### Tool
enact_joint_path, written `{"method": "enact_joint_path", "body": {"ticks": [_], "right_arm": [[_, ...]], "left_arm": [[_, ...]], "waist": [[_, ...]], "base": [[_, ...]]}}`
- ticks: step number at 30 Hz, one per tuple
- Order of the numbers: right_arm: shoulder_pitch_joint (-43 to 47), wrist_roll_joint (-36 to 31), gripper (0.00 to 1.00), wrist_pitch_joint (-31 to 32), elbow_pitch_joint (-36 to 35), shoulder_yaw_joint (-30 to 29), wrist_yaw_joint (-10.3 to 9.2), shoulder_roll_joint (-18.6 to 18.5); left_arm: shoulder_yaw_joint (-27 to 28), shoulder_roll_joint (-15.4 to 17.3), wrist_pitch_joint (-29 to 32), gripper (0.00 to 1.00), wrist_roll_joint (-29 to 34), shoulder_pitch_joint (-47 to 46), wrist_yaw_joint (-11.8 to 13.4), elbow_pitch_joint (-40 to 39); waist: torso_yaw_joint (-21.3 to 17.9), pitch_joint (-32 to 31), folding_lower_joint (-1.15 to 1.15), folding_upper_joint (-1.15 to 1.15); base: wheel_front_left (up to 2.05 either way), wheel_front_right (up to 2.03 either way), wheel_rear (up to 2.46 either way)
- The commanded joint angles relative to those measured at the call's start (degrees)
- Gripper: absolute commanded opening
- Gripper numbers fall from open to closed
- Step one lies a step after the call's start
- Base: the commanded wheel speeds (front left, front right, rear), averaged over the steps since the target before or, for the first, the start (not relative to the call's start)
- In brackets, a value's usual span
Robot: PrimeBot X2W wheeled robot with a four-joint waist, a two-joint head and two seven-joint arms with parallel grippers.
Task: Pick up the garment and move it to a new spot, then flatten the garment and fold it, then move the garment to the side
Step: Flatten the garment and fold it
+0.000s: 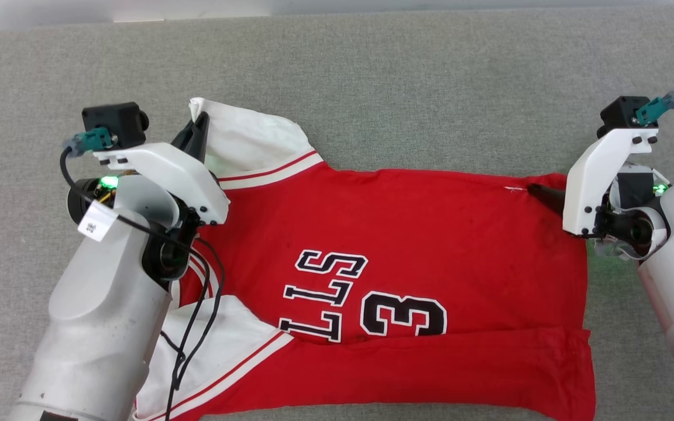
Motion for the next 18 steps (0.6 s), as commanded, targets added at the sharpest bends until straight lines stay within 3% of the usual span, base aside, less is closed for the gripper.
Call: {"method": "enact_joint_path", "body": {"ticks": [1,9,18], "right_arm": [[2.49,1.07,0.00,2.01,2.34,1.78,0.04,1.41],[-0.23,3.06,0.00,-5.14,-1.57,1.64,0.02,-1.77],[8.20,5.67,0.00,-11.35,-7.06,0.64,0.02,-3.52]], "left_arm": [[-0.07,0.22,-0.69,0.00,0.12,1.02,-0.15,-0.74],[0.49,1.71,-2.76,0.00,-0.01,5.42,0.86,-4.50],[1.99,4.36,-3.78,0.00,-1.16,16.92,3.96,-12.45]], "waist": [[0.13,-0.14,0.00,0.00],[0.22,-2.97,0.00,0.00],[-0.14,-8.61,0.00,0.00]], "base": [[0.00,0.00,0.00],[0.00,0.00,0.00],[0.00,0.00,0.00]]}}
